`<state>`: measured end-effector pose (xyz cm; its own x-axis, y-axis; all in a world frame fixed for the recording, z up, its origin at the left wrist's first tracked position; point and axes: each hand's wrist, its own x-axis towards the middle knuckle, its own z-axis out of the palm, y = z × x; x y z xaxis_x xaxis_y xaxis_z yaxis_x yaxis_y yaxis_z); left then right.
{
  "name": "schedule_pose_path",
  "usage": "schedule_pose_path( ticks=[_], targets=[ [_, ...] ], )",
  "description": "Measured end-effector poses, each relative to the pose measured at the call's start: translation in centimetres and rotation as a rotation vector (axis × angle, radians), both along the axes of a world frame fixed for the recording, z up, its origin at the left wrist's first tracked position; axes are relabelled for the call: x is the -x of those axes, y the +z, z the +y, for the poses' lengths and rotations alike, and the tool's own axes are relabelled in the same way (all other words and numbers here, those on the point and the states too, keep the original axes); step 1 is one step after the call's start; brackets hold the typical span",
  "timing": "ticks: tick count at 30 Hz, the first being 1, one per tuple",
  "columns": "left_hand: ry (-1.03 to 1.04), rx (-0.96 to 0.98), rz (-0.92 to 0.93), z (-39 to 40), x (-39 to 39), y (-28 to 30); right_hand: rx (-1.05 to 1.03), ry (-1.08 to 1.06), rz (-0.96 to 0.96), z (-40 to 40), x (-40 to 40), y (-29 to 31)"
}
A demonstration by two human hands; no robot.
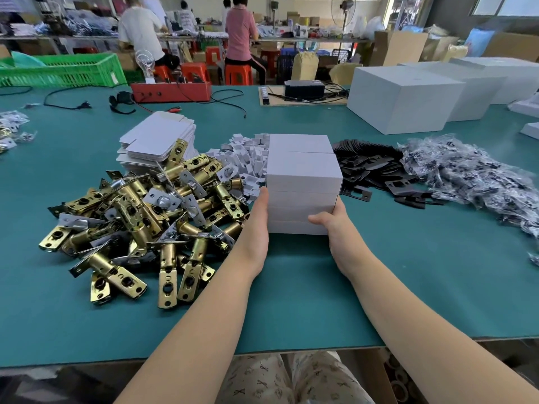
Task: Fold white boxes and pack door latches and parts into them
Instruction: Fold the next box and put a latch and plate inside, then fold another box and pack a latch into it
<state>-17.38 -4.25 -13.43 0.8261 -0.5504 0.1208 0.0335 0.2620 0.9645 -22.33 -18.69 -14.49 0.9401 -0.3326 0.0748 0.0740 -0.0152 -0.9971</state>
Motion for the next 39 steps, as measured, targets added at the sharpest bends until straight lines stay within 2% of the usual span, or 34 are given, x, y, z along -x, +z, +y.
schedule_pose_path(
  ticks=[9,14,19,22,25,26,28,29,31,35,37,39],
  targets=[
    [-0.028,0.032,0.053,0.3,0.1,0.4,0.219,-0.05,0.115,0.0,0.4,0.3],
    [-0.039,0.022,0.059,0.4,-0.1,0.1,0.173,-0.065,0.109,0.3,0.6,0.6],
    [0.008,-0.109,0.057,0.5,-1.1,0.8,0.123,-0.079,0.074,0.6,0.7,0.7],
    [0.066,-0.299,-0.033,1.1,-2.0,3.8,0.093,-0.078,0.052,0.3,0.7,0.6],
    [0.298,-0.446,-0.132,2.0,-3.9,7.7,0.034,-0.064,0.012,-0.2,0.6,0.3],
    [0.387,-0.55,-0.248,2.5,-4.7,8.8,0.01,-0.056,-0.007,-0.3,0.5,0.2],
    [0.525,-0.893,-0.536,4.0,-7.2,10.4,-0.031,-0.04,-0.042,-0.5,0.4,0.0],
    [0.565,-1.046,-0.613,4.8,-8.4,10.9,-0.04,-0.038,-0.051,-0.6,0.3,-0.1],
    [0.591,-1.248,-0.65,6.7,-11.1,11.5,-0.038,-0.036,-0.052,-0.7,0.3,-0.3],
    [0.639,-1.519,-0.658,9.5,-14.8,11.6,-0.032,-0.027,-0.058,-0.8,0.3,-0.5],
    [0.568,-1.639,-0.58,10.3,-15.7,11.2,-0.039,-0.035,-0.059,-0.9,0.2,-0.5],
    [0.502,-1.682,-0.541,10.7,-16.4,10.3,-0.032,-0.042,-0.056,-0.9,0.2,-0.6]
  ],
)
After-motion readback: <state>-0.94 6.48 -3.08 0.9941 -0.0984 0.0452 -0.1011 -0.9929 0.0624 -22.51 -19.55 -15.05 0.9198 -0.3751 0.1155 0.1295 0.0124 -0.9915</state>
